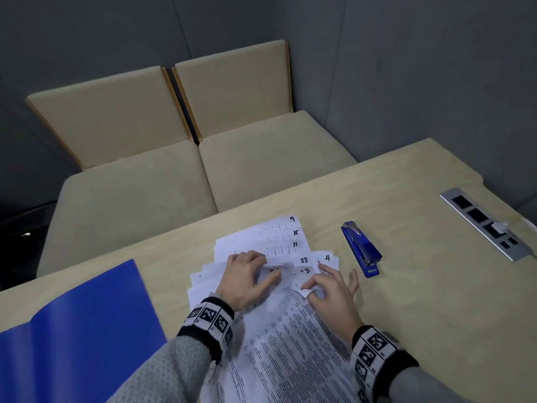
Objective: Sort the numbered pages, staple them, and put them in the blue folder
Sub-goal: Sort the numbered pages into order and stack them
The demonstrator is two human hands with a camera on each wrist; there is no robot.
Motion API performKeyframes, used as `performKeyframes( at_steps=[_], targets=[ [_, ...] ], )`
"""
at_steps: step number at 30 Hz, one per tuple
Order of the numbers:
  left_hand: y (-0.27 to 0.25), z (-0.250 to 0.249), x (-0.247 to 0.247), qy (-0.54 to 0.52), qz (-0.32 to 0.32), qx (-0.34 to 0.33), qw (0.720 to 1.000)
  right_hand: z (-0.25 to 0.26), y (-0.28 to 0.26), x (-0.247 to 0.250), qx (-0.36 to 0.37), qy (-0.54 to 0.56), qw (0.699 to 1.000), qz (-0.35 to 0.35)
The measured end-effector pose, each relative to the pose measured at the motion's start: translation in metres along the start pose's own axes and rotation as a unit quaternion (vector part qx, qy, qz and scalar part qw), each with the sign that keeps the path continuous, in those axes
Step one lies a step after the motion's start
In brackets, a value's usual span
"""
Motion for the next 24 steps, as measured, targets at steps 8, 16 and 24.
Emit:
performKeyframes(
  at_steps=[8, 16, 24],
  targets=[
    [-0.009, -0.008, 0.008, -0.021, -0.066, -0.021, 0.997, 0.009, -0.002, -0.003, 0.036, 0.023, 0.999, 0.005],
    [0.015, 0.016, 0.009, -0.153, -0.027, 0.153, 0.976, 0.009, -0.004, -0.004, 0.061, 0.061, 0.996, -0.009],
    [0.046, 0.021, 0.007, -0.111, 0.175, 0.138, 0.968, 0.008, -0.007, -0.007, 0.084, 0.056, 0.995, -0.001]
  ],
)
Point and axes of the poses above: each hand's wrist, its own y-axis towards the middle knuckle, its own x-axis out of the back of the hand, z = x × y, the point moved 7 cm from there along y, towards the middle knuckle, and after that the axes turned 3 degrees about z, right-handed, at the moved point
